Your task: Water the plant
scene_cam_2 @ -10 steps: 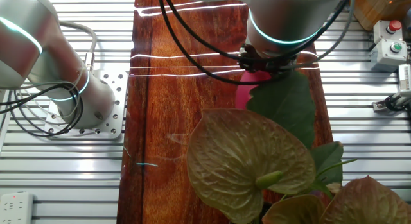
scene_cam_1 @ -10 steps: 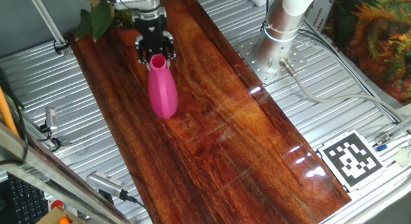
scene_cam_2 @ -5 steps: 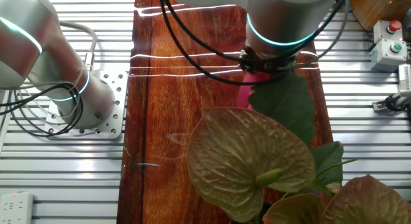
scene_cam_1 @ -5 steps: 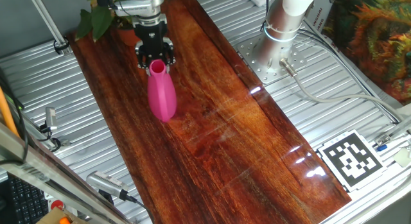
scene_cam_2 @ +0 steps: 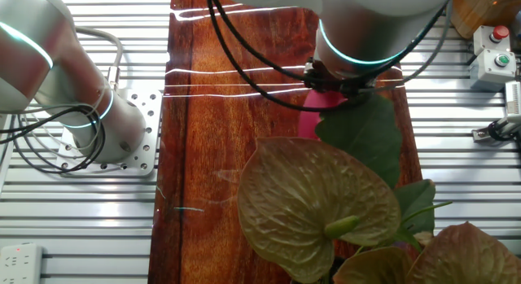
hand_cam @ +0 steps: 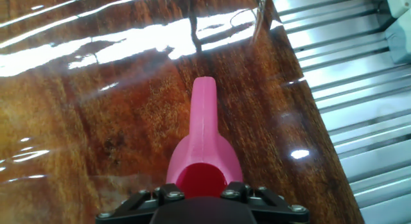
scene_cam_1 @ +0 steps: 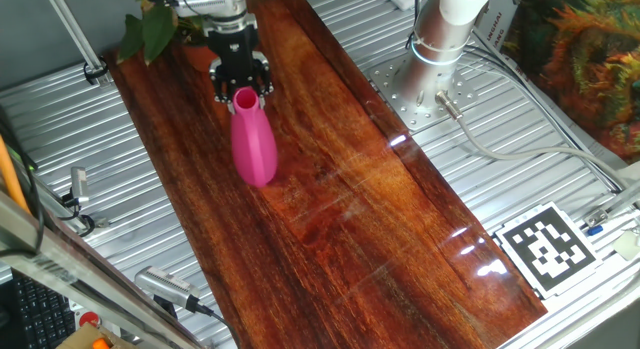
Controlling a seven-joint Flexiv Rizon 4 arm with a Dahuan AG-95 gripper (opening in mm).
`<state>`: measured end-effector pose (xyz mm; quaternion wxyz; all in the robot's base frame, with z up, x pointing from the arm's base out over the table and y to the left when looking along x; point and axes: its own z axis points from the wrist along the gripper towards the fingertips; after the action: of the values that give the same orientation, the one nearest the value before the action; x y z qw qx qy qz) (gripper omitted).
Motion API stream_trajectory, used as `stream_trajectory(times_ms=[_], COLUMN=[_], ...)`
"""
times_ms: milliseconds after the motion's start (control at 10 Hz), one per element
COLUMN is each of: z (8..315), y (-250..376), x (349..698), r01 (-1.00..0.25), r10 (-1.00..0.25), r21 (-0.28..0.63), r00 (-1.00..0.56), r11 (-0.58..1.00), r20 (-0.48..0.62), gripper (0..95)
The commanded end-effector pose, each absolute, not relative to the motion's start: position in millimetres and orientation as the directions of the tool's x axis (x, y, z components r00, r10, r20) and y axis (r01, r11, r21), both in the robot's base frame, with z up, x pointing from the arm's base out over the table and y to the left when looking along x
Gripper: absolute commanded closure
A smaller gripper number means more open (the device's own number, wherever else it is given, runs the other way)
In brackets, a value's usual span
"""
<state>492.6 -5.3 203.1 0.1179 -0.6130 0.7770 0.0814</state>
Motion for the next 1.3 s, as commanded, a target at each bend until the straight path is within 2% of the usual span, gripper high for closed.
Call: stream_trajectory(times_ms=[100,1000,1100,1300], z=[213,228,235,245], y=[-6,-10,-11,-12], x=[492,495,496,496], r01=[-0.973,-0.975,-0.975,-0.978], r10=[-0.927,-0.923,-0.909,-0.914], r21=[0.000,0.016,0.036,0.041], r00=[-0.222,-0.213,-0.219,-0.205], r11=[0.233,0.220,0.221,0.204], r20=[-0.303,-0.321,-0.355,-0.349], gripper=[95.0,95.0,95.0,95.0])
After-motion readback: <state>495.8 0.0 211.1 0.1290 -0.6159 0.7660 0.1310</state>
